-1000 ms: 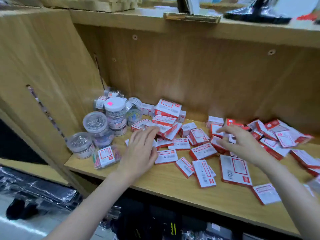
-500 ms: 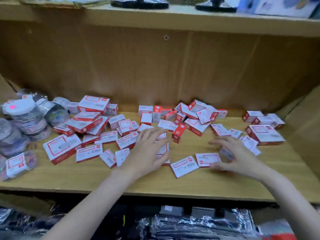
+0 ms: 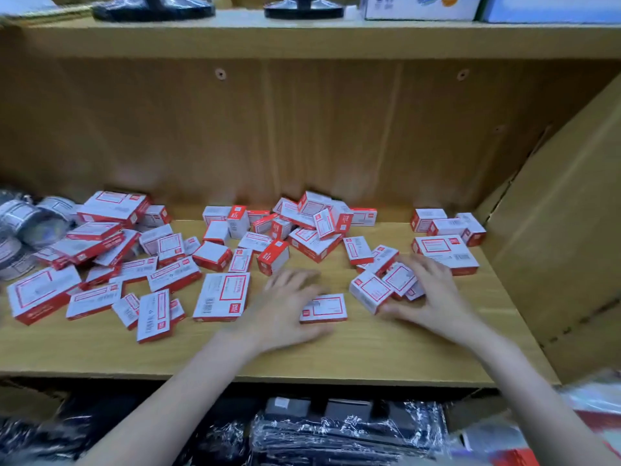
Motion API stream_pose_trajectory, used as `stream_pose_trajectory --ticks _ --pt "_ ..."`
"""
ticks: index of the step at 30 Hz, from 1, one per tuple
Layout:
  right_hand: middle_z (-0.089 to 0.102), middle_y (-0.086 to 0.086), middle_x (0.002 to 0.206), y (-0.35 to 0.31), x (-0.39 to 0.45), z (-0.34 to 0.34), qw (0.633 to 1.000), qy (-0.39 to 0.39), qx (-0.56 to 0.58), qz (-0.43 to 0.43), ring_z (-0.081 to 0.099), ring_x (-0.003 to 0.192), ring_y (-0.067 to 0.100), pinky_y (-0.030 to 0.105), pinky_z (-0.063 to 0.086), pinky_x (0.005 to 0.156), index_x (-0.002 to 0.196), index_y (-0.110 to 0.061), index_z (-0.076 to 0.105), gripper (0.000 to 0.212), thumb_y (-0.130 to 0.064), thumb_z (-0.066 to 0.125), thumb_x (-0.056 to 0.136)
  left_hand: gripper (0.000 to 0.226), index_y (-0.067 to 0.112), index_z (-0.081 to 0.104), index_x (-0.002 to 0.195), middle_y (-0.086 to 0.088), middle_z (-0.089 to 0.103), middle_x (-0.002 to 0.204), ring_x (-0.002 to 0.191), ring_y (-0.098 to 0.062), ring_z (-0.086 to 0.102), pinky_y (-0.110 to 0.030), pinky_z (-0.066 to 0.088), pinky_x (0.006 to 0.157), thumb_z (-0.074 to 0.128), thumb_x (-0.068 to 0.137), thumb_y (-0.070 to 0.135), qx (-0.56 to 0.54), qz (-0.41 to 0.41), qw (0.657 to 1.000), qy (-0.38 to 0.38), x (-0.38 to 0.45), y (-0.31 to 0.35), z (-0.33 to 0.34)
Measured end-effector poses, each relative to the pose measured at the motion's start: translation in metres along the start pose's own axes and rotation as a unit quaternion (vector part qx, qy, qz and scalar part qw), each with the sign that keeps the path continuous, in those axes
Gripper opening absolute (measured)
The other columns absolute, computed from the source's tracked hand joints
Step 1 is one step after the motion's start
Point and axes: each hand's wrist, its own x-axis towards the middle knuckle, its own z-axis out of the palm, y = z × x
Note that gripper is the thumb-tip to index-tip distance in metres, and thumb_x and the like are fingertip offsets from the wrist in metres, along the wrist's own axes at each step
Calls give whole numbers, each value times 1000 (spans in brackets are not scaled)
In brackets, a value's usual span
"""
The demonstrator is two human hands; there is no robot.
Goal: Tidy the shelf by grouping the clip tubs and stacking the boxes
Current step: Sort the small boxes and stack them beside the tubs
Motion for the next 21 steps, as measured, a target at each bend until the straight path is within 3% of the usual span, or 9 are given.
stream_pose_trajectory --ticks 2,4,9,12,14,17,21 --pt "30 -1 146 -7 -1 9 999 26 -25 4 15 136 22 40 15 113 128 -30 50 91 -78 57 51 85 29 45 132 7 33 143 132 -15 20 -32 17 106 26 63 75 3 -12 1000 -17 -1 -1 4" --pt "33 0 142 -14 -1 19 995 65 -74 -11 11 135 22 42 10 112 118 -27 57 88 -80 45 49 80 28 49 127 6 40 136 128 -15 26 -35 22 104 27 64 72 -29 -30 999 0 -2 -2 5" --pt "37 6 135 -16 1 25 991 70 -94 -59 17 131 25 43 14 109 110 -19 59 63 -61 52 64 80 30 48 127 9 46 122 120 -11 34 -27 20 95 25 63 72 -47 -39 998 -6 3 3 4" --pt "32 0 136 -9 -1 15 996 28 -69 -46 15 130 20 38 18 108 113 -25 55 50 -51 66 71 72 30 47 128 10 45 124 120 -9 34 -25 19 95 39 68 70 -72 -31 997 -13 10 7 -1" --pt "30 -3 136 -4 -2 5 996 -4 -81 -34 14 130 17 36 16 108 113 -28 53 49 -49 68 72 57 27 46 130 9 45 127 122 -10 36 -25 22 98 55 81 55 -82 -26 996 -4 18 12 -4" --pt "31 -5 134 0 0 -8 993 -27 -113 -33 16 130 16 33 16 107 107 -25 53 49 -50 71 69 45 24 45 131 7 45 129 121 -11 39 -24 25 100 57 88 35 -86 -14 996 17 28 20 -5" --pt "41 -3 123 6 3 -22 999 37 28 -22 31 123 16 16 22 91 106 -18 61 42 -31 78 70 49 22 44 132 7 45 129 120 -9 41 -15 26 95 60 87 29 -118 1 990 82 40 25 -5"
